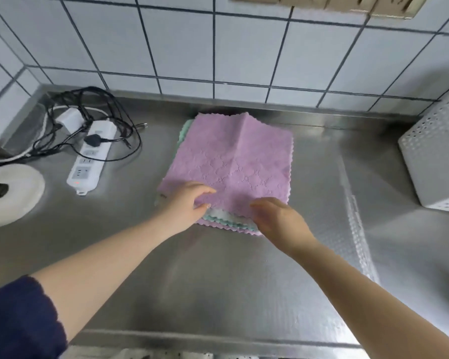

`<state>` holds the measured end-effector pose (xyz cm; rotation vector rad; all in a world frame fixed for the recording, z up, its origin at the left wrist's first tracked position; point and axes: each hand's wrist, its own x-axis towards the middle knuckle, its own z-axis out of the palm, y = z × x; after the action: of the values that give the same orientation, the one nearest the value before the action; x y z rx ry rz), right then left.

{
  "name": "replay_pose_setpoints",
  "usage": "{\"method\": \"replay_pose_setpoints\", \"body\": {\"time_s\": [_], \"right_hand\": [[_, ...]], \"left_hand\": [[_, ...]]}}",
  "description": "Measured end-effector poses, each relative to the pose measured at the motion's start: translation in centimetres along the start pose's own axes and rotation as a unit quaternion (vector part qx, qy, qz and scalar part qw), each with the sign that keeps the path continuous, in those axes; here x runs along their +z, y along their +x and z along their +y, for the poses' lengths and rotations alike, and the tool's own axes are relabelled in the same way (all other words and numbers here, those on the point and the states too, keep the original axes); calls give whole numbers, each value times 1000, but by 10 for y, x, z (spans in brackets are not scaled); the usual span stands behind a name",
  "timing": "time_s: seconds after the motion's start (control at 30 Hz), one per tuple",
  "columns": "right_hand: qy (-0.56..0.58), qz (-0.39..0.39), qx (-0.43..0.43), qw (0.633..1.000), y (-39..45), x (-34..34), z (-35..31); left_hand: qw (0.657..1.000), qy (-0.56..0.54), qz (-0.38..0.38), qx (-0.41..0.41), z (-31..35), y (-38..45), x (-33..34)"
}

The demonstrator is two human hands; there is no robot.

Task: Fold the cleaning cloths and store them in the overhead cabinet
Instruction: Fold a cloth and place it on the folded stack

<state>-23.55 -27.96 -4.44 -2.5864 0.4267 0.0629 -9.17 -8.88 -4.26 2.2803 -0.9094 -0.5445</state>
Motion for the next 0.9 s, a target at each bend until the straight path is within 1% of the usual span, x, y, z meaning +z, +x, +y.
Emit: {"method": "replay_pose_setpoints", "body": {"time_s": [0.1,0.17,0.3,0.47,0.53,0.6,0.7,0.77,0.83,0.9], "right_hand": [[-14,-12,-30,999,5,7,12],[-18,-4,-47,999,7,9,20],[-34,67,-100,992,13,19,33],[-79,140,-176,971,17,30,44],[-80,153,-193,966,21,30,51],[-63,150,-198,967,27,28,59],[-49,141,-198,969,36,26,65],[-67,147,-205,965,35,25,67],[-97,148,-199,964,34,25,65],[-137,150,-169,965,29,23,61]], "left_hand": [[996,85,28,18,-6,2,5],[993,113,34,23,-13,2,4],[987,142,46,53,-32,6,6],[970,174,122,117,-47,11,13],[962,181,142,146,-52,12,17],[957,186,157,158,-61,16,16],[934,243,190,183,-75,26,6],[907,289,226,207,-81,26,2],[891,317,237,223,-88,25,1],[885,326,250,219,-89,18,1]]}}
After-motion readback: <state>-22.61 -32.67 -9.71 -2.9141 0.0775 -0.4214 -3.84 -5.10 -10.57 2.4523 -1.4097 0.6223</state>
